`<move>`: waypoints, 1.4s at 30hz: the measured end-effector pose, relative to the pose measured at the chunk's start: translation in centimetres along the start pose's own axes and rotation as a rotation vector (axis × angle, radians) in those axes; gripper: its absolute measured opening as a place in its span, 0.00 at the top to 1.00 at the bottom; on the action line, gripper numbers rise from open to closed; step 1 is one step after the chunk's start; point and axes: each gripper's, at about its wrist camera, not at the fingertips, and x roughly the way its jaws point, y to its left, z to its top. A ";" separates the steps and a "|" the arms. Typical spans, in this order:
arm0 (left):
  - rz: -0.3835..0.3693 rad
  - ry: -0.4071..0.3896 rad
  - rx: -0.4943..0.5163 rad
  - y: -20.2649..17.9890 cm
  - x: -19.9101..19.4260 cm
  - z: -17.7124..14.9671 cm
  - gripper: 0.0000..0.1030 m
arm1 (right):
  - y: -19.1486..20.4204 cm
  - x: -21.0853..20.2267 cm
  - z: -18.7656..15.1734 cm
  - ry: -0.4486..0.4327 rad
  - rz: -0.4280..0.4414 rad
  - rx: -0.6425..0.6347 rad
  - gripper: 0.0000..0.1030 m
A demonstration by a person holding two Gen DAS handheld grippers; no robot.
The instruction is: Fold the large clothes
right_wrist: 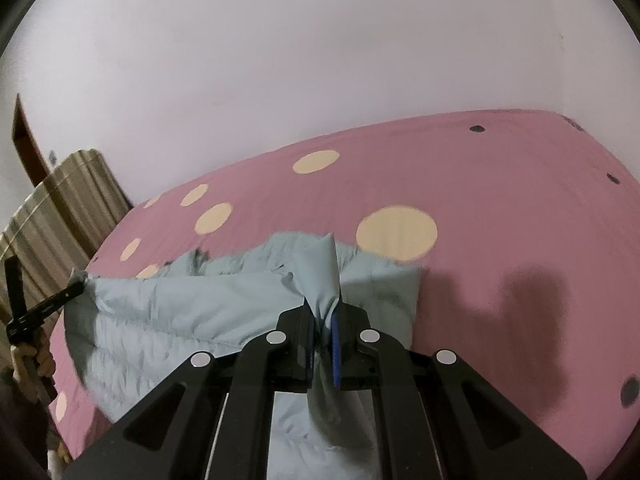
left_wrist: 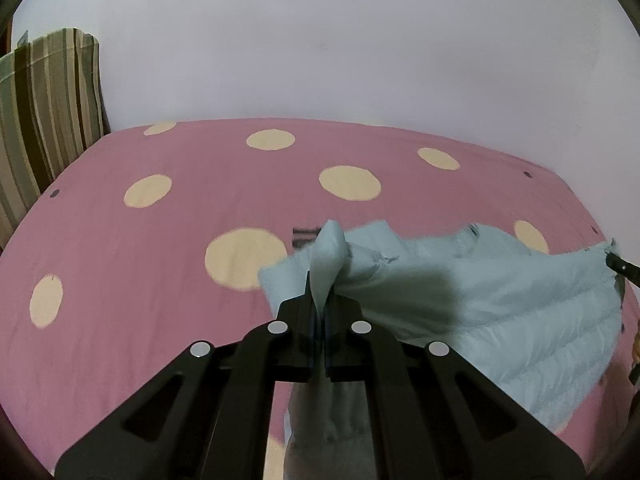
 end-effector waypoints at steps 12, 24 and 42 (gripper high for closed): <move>0.153 0.104 -0.021 0.2 13.2 4.5 0.98 | -0.7 12.0 4.4 0.106 -0.089 0.019 0.94; 0.196 0.192 0.014 -0.3 19.4 1.3 0.97 | -3.5 18.2 0.9 0.226 -0.137 0.094 0.94; 0.192 0.095 -0.058 -1.0 12.9 2.5 0.55 | 0.2 13.7 3.0 0.113 -0.215 0.038 0.60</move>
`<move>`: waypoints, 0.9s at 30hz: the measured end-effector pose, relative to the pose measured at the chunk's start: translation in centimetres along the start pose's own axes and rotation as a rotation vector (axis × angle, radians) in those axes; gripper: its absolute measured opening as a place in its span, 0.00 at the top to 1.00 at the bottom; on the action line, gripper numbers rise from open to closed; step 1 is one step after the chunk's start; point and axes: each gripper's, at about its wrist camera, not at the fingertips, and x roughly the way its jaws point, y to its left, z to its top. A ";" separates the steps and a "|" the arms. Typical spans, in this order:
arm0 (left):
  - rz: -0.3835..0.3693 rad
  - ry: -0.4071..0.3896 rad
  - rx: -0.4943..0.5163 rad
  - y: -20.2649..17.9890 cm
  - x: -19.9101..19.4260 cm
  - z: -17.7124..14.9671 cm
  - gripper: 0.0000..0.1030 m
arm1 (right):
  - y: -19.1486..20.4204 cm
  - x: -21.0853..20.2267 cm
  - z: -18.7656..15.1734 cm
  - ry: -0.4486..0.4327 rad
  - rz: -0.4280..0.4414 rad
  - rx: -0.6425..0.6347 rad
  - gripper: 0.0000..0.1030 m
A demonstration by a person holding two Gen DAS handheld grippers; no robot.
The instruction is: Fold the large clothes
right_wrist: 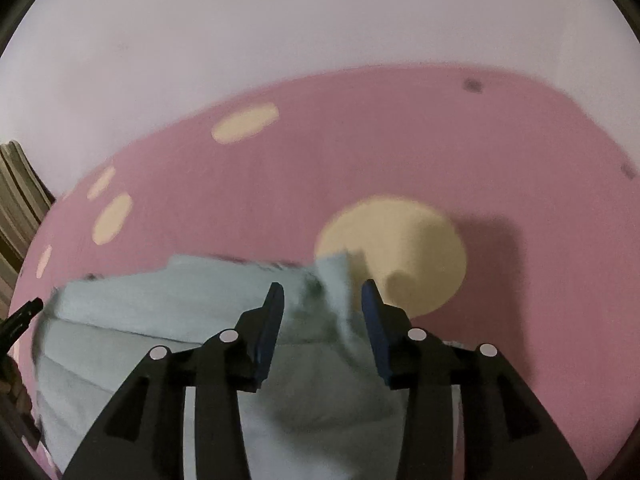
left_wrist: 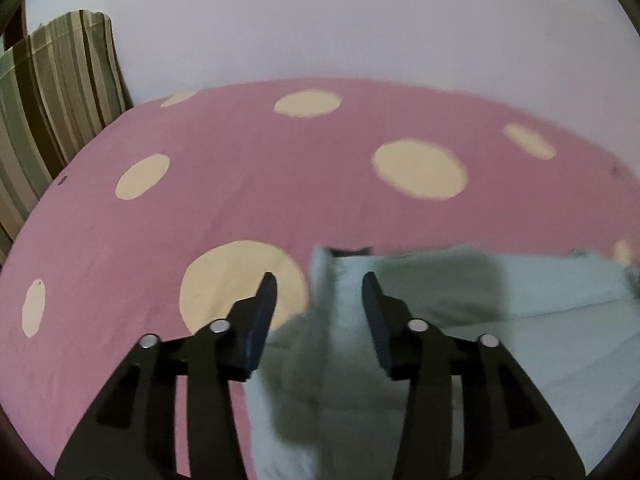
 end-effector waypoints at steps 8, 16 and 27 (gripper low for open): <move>-0.159 0.048 0.021 -8.1 -1.5 -1.8 0.54 | 8.6 -0.3 -2.0 0.040 0.110 -0.100 0.60; -0.119 0.069 0.035 -10.6 3.2 -4.1 0.51 | 10.0 4.4 -4.2 0.080 0.059 -0.118 0.58; -0.059 0.041 0.088 -11.5 3.9 -4.3 0.51 | 11.1 5.3 -4.9 0.035 0.016 -0.164 0.58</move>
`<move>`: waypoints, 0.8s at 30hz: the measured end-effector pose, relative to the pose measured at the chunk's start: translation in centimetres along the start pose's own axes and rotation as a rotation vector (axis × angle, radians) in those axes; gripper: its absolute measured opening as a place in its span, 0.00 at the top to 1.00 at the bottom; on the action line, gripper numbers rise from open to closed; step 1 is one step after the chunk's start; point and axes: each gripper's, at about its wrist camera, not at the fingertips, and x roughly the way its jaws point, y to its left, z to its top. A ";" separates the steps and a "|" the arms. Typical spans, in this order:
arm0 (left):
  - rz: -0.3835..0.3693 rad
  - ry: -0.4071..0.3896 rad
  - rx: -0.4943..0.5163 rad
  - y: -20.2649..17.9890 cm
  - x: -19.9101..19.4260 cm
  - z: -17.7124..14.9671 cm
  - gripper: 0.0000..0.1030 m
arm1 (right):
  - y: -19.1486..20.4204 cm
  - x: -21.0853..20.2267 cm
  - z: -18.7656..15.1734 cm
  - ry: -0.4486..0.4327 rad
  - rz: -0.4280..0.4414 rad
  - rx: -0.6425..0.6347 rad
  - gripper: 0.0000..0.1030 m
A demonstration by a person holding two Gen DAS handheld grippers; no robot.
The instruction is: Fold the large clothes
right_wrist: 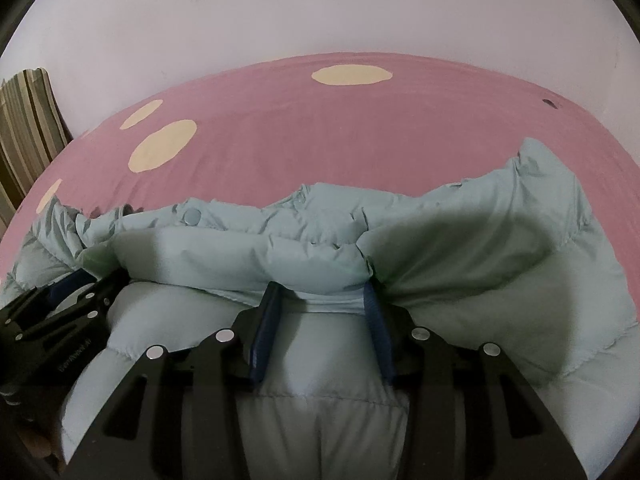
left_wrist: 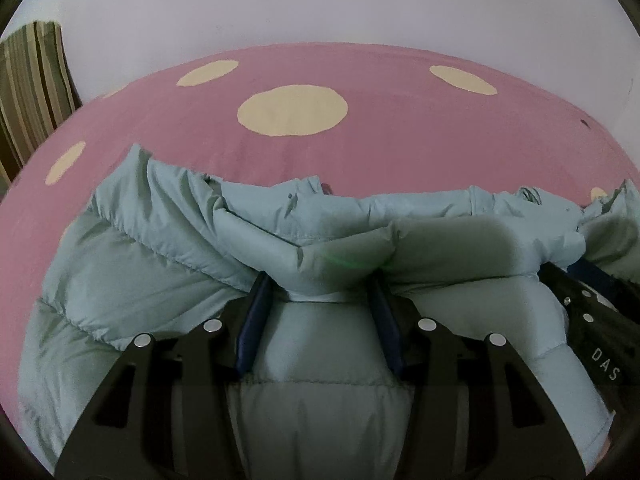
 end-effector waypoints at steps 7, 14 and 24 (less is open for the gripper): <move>-0.082 -0.049 -0.082 0.8 -5.6 -0.8 0.47 | 0.8 -5.0 -0.3 -0.064 0.045 0.022 0.58; -0.062 -0.033 -0.003 -0.7 -3.3 -3.1 0.44 | 3.5 -3.7 -2.9 -0.055 0.008 -0.091 0.54; -0.053 -0.059 0.034 -0.4 -4.8 -3.0 0.44 | 2.4 -4.7 -2.4 -0.039 0.025 -0.066 0.52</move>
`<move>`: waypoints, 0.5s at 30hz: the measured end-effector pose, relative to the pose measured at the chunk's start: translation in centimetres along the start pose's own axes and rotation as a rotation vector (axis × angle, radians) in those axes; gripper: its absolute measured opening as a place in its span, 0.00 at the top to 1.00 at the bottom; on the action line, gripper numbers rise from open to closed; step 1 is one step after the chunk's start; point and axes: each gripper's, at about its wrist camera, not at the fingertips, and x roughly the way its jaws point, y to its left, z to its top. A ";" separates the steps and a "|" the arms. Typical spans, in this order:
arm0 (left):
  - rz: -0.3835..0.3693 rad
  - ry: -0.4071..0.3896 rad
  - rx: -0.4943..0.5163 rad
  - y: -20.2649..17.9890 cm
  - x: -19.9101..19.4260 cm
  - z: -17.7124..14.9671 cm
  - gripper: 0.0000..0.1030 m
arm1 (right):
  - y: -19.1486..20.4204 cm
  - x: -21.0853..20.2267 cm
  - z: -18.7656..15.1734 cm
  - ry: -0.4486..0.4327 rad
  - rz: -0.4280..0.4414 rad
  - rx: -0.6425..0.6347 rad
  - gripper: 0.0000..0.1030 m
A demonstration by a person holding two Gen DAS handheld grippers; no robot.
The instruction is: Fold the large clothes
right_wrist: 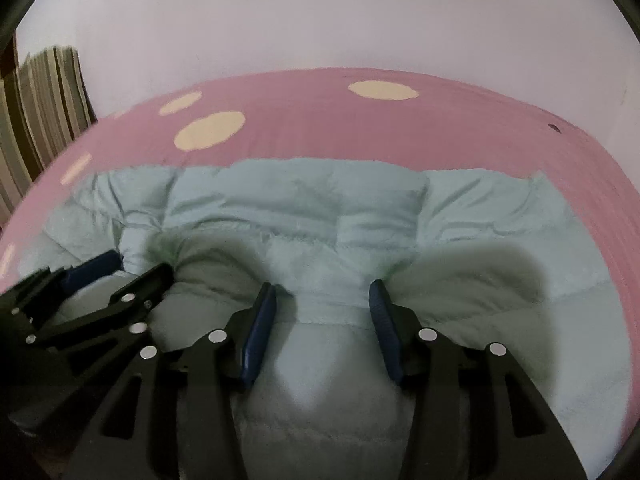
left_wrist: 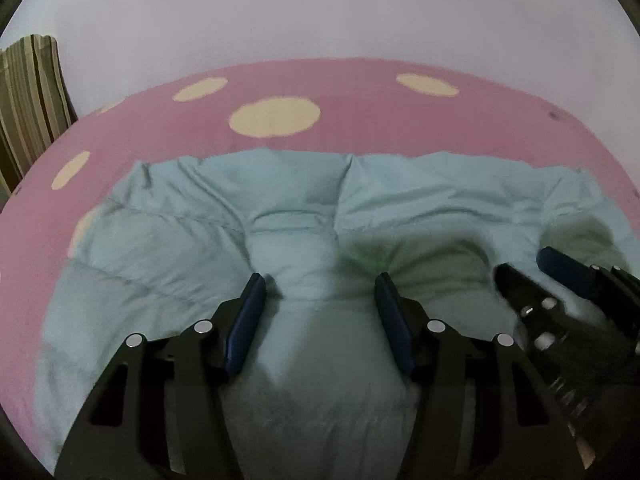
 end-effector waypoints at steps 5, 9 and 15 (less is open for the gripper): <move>0.016 -0.028 -0.059 2.9 -1.6 -1.6 0.42 | -2.9 -3.8 -1.3 -0.071 -0.124 0.021 0.50; 0.045 0.004 0.033 1.6 -0.2 -2.1 0.41 | -4.5 -1.2 -3.2 0.015 -0.159 0.028 0.48; -0.040 -0.022 -0.075 4.8 -4.5 -1.8 0.24 | -7.2 -6.2 -2.8 -0.033 -0.034 0.102 0.32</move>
